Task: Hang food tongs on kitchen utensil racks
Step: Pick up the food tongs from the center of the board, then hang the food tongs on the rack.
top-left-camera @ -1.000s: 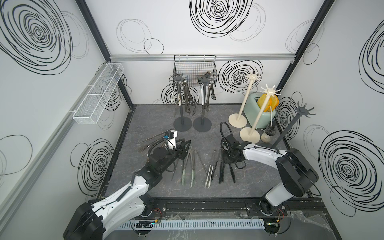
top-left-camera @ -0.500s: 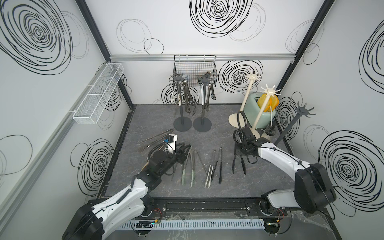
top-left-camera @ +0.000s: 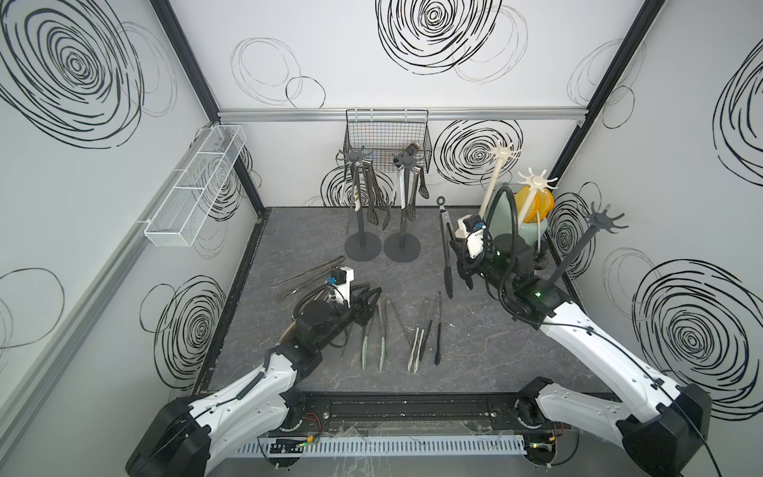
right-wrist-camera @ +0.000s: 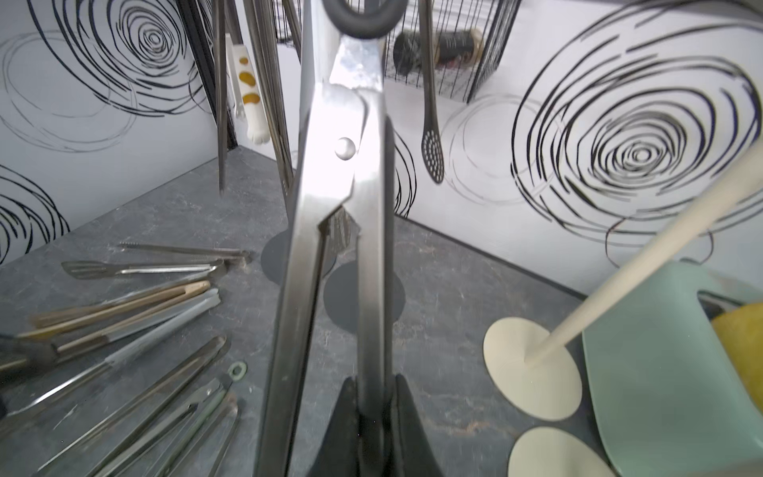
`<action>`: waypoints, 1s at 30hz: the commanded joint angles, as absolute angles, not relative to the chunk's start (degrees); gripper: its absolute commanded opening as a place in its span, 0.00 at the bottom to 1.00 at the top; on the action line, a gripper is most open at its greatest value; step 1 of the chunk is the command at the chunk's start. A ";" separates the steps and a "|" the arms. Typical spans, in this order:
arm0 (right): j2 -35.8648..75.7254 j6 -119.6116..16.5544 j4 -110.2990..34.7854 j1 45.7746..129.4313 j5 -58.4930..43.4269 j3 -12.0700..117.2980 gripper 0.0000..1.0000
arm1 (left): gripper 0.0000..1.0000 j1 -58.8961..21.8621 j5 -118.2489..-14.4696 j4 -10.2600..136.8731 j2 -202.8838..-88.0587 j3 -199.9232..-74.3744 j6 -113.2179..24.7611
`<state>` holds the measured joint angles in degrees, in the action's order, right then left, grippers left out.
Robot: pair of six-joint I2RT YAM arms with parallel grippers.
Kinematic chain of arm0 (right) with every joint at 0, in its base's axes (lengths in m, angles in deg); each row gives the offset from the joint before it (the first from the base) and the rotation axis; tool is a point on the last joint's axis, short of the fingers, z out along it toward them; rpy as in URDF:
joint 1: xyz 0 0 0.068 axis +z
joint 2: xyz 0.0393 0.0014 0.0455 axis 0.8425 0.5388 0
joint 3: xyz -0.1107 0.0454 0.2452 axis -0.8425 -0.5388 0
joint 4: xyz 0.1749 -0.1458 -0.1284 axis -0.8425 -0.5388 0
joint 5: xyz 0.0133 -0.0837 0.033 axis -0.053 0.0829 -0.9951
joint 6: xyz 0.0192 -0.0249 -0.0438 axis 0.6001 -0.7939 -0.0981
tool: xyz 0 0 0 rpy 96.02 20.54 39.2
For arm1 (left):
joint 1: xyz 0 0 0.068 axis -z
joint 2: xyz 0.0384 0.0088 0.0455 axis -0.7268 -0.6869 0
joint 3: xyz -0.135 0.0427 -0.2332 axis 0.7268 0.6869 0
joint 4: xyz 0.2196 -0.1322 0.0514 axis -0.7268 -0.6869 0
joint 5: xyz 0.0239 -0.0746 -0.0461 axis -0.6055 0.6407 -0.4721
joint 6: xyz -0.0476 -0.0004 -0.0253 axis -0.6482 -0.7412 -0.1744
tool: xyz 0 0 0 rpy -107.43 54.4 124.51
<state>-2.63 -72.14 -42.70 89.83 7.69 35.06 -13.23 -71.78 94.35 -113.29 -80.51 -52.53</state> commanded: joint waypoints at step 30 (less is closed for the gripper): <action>18.16 -70.69 -44.69 88.25 1.80 58.09 0.00 | 0.47 -13.04 -71.43 96.80 -113.29 -80.13 -51.71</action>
<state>18.57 -71.28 -45.54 88.62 2.23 55.80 -13.23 -71.58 94.24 -113.33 -80.32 -52.07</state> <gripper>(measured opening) 0.114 0.472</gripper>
